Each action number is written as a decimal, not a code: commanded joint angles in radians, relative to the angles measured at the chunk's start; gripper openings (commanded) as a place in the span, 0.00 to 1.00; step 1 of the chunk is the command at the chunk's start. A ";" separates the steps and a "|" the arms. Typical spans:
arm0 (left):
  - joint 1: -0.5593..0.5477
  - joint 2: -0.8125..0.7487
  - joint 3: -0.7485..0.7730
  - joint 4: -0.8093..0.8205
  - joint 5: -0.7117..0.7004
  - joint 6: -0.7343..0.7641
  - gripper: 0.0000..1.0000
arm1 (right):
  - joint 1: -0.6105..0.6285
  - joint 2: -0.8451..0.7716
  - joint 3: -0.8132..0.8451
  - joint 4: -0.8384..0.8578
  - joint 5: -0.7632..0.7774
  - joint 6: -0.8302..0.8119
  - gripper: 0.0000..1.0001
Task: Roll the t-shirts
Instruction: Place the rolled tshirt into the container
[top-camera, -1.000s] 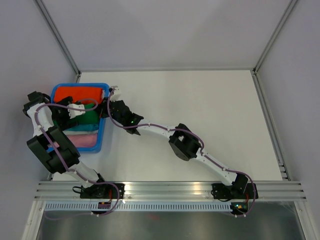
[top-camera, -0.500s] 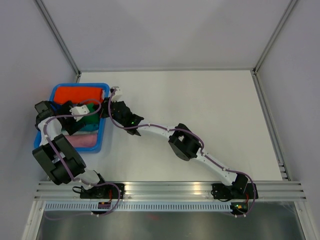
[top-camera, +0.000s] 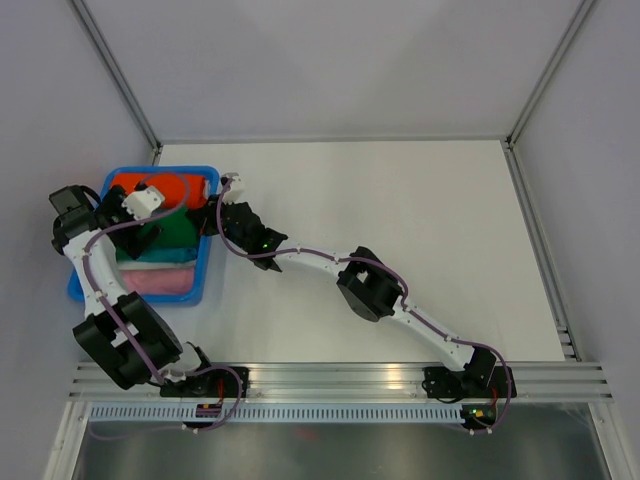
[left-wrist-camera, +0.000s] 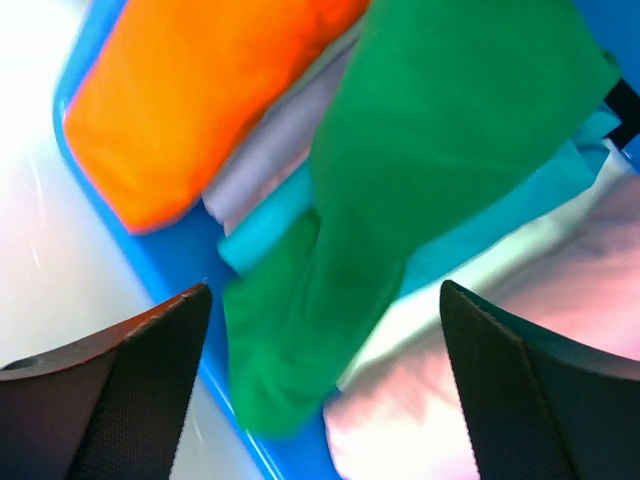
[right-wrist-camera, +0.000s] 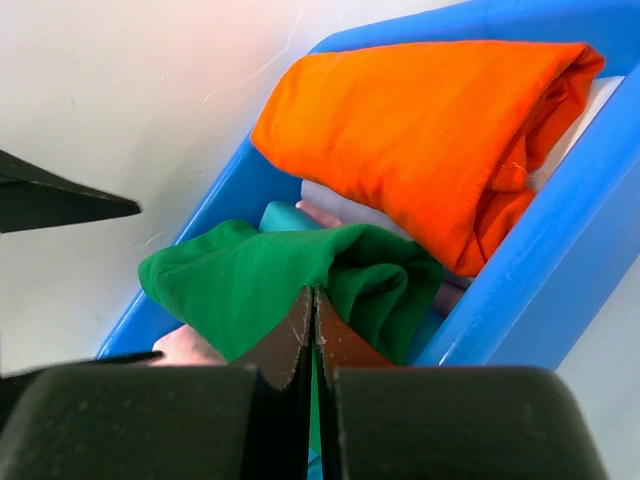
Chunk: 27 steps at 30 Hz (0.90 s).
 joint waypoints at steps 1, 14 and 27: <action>0.002 -0.031 0.104 -0.072 -0.096 -0.247 0.96 | 0.010 0.007 -0.036 -0.128 0.025 -0.006 0.00; 0.121 0.034 0.009 0.109 -0.442 -0.581 0.11 | 0.022 -0.005 -0.037 -0.128 0.017 -0.023 0.00; 0.120 0.265 0.098 0.326 -0.286 -0.671 0.12 | 0.040 -0.043 -0.105 -0.119 0.014 0.037 0.00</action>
